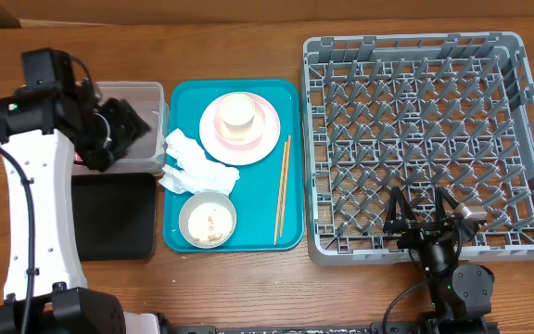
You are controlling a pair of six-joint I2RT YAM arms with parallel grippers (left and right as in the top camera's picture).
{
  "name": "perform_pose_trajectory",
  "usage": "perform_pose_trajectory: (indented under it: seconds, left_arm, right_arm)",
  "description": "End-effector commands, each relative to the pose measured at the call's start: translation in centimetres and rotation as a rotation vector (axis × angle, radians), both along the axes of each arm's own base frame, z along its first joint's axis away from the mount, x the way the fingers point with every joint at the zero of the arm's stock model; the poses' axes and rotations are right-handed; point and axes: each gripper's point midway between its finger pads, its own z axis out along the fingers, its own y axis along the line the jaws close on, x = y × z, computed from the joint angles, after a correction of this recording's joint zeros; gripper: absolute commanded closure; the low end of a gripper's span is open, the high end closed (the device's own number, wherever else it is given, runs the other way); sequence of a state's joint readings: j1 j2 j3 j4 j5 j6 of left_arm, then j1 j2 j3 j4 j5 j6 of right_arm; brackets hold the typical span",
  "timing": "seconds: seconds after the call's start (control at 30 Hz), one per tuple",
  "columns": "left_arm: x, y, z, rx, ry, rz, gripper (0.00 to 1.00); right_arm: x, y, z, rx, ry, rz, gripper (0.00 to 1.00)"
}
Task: Sort waste into correct bins and load items into the dishwasher
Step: 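Carry the wrapper left and drop it into the clear plastic bin, then move the left gripper to the white tissue and grasp it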
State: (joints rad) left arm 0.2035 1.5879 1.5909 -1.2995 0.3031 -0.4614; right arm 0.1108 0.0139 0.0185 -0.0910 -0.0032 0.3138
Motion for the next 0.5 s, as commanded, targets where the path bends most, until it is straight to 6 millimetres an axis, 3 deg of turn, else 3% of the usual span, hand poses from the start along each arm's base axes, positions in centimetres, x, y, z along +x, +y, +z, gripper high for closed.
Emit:
perform_pose_trajectory:
  seconds: [0.0, 0.2, 0.47]
  left_arm:
    - [-1.6, -2.1, -1.0, 0.000, 0.059, -0.136, 0.39]
    - [-3.8, -3.4, -3.7, 0.153, 0.180, -0.208, 0.39]
    - [-4.7, -6.7, -6.1, 0.160, 0.224, -0.230, 0.39]
  right_arm:
    - [0.0, -0.1, -0.2, -0.003, -0.004, -0.003, 0.00]
    - [0.0, -0.1, -0.2, -0.003, -0.004, -0.003, 0.00]
    - [0.0, -0.1, -0.2, -0.003, -0.004, -0.003, 0.00]
